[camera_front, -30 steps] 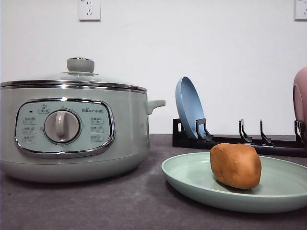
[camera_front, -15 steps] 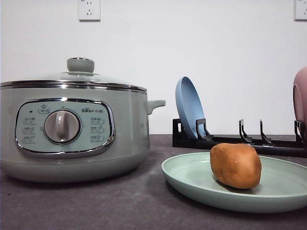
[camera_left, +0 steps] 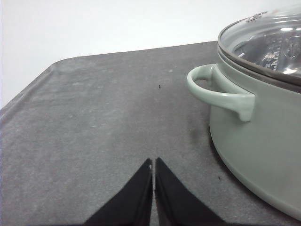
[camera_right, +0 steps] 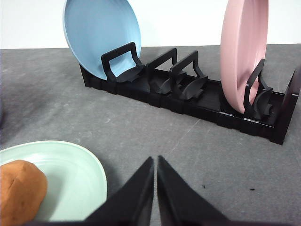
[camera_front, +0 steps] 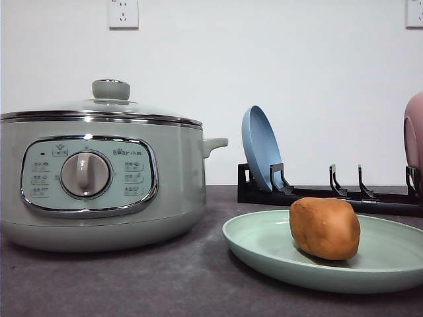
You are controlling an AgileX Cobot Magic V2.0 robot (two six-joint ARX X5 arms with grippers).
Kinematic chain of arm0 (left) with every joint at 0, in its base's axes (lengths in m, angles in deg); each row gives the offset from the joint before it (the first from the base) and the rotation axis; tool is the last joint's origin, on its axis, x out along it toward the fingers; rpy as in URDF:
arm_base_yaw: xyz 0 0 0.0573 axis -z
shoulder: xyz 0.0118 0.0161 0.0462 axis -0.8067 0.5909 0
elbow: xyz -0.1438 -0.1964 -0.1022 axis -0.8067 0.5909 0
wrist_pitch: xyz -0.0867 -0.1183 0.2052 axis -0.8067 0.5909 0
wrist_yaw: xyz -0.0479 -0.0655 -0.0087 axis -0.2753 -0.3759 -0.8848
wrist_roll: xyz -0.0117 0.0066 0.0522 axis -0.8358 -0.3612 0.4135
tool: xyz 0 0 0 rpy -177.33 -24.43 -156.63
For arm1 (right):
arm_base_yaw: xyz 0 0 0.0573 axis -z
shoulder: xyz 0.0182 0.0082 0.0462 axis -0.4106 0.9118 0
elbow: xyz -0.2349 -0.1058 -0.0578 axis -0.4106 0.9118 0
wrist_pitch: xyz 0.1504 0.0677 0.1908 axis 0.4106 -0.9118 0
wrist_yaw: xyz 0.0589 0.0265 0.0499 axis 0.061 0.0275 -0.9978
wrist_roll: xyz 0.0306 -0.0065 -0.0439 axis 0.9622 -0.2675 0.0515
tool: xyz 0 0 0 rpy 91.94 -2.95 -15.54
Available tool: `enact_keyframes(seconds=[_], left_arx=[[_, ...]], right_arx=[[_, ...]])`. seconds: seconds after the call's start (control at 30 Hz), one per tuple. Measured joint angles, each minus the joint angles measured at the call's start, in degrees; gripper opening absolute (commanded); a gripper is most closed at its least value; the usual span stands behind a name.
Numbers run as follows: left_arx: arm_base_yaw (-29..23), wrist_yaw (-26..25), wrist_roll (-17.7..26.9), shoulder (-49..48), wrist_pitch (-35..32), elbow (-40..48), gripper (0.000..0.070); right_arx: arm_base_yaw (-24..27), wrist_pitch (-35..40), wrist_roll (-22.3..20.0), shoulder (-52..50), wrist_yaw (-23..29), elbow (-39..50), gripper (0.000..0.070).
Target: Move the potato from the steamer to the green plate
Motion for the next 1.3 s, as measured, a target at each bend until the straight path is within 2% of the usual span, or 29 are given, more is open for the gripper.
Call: enact_keyframes(seconds=[1.3], left_arx=[[0.0,0.0,0.0,0.0,0.0,0.0,0.0001]], right_arx=[[0.0,0.0,0.0,0.0,0.0,0.0,0.0]])
